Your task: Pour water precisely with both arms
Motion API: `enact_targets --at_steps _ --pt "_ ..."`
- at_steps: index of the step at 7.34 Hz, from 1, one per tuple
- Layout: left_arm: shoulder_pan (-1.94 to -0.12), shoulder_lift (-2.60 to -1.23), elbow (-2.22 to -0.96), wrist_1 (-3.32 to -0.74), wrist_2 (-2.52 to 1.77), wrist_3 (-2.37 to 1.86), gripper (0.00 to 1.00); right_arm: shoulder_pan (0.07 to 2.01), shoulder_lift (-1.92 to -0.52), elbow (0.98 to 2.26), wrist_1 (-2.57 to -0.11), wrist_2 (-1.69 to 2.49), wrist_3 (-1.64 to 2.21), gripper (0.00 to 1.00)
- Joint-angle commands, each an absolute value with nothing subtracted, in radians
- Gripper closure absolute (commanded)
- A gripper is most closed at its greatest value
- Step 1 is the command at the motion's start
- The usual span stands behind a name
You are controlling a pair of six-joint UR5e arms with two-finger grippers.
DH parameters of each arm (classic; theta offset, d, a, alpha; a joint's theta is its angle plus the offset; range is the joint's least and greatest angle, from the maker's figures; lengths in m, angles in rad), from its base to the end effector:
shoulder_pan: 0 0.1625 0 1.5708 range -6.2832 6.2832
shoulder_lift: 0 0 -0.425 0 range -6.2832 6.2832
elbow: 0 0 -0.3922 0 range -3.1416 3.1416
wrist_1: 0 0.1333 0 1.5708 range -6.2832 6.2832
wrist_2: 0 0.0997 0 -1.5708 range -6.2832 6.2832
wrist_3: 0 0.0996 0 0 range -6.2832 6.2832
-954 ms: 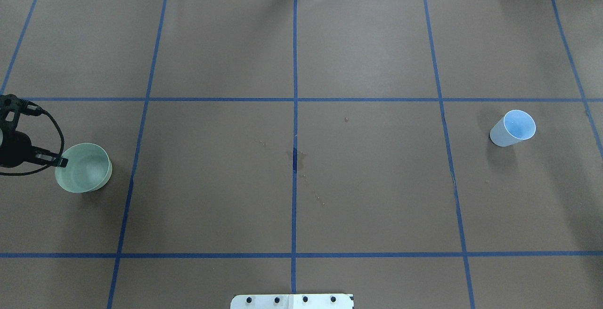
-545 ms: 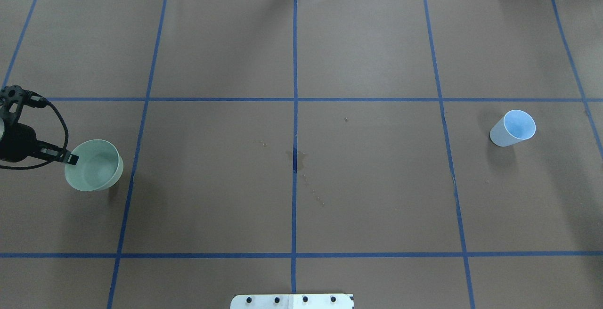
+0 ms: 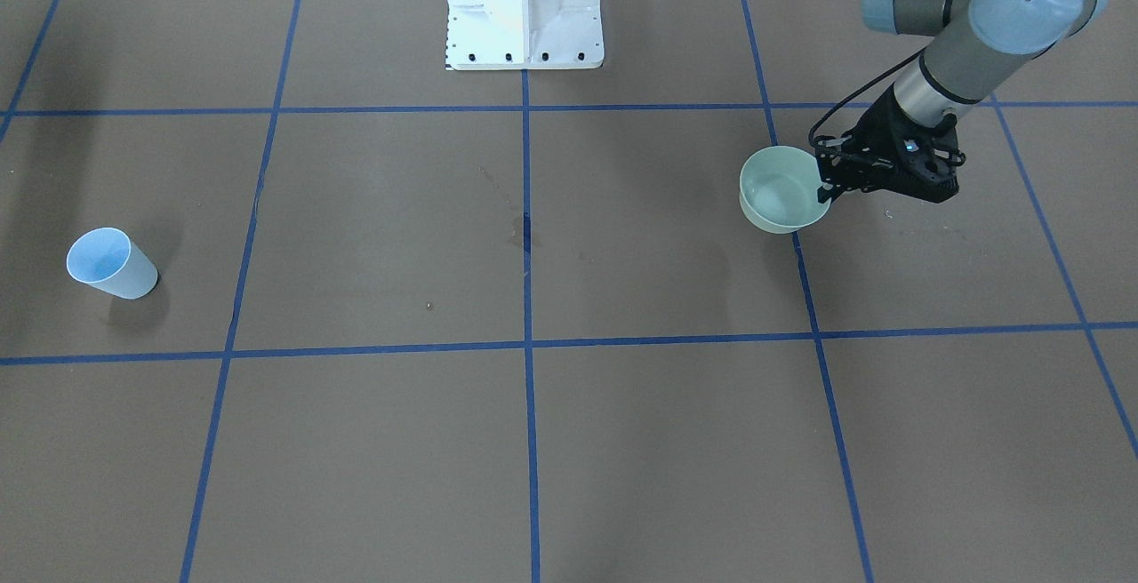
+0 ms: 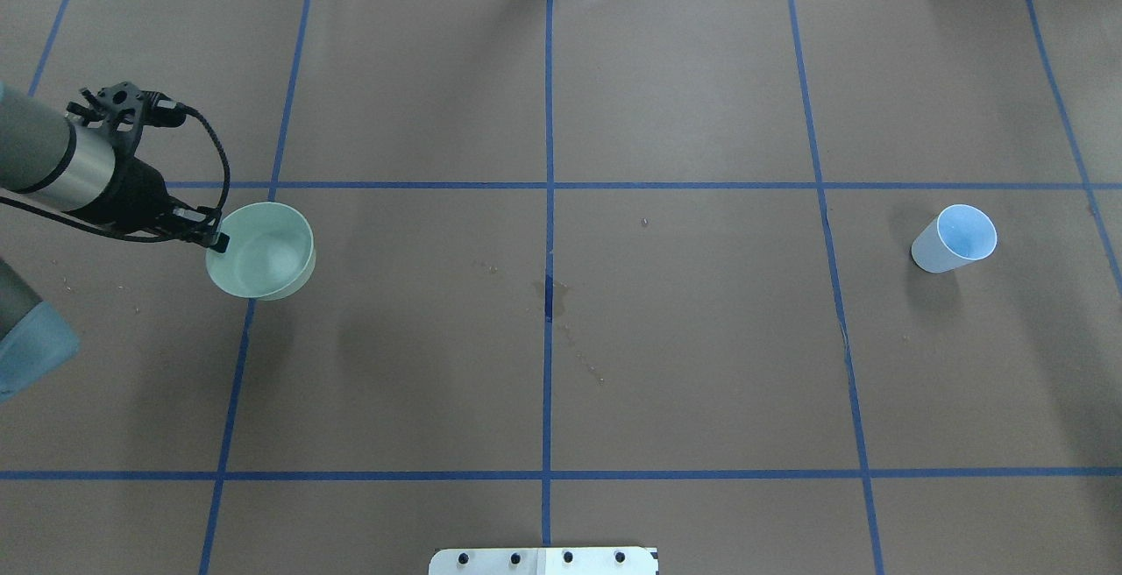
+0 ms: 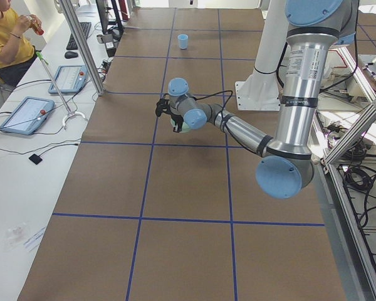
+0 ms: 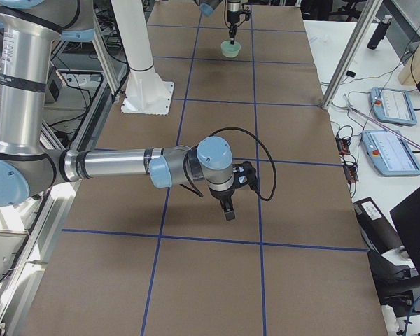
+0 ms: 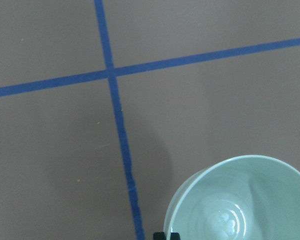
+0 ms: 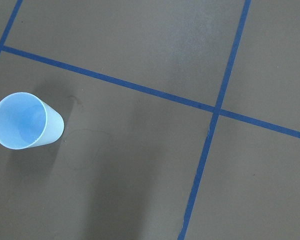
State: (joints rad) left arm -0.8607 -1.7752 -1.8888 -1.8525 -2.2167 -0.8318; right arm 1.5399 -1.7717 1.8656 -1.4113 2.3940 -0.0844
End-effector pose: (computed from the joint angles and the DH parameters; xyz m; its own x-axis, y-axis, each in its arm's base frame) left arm 0.3046 -0.4669 0.3663 0.5518 0.1832 -0.8136 -0.0659 0.9821 0.1764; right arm 0.0473 -0.4208 0.5827 0.6690 -0.2856 0.6862 0.0866 0.9469 0.3096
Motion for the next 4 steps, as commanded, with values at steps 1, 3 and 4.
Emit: enact_targets --at_steps 1,3,4 --pt "-0.743 -2.007 -1.840 -1.734 -2.159 -0.992 1.00 1.540 -1.772 1.865 -1.411 2.395 -0.084 0.00" --pt "-0.632 -2.290 -1.594 -1.735 -2.076 -1.112 1.00 1.540 -1.772 1.862 -1.411 2.395 -0.084 0.00" --pt "-0.589 -2.351 -1.513 -1.747 -2.039 -1.114 1.00 1.540 -1.772 1.862 -1.413 2.395 -0.084 0.00"
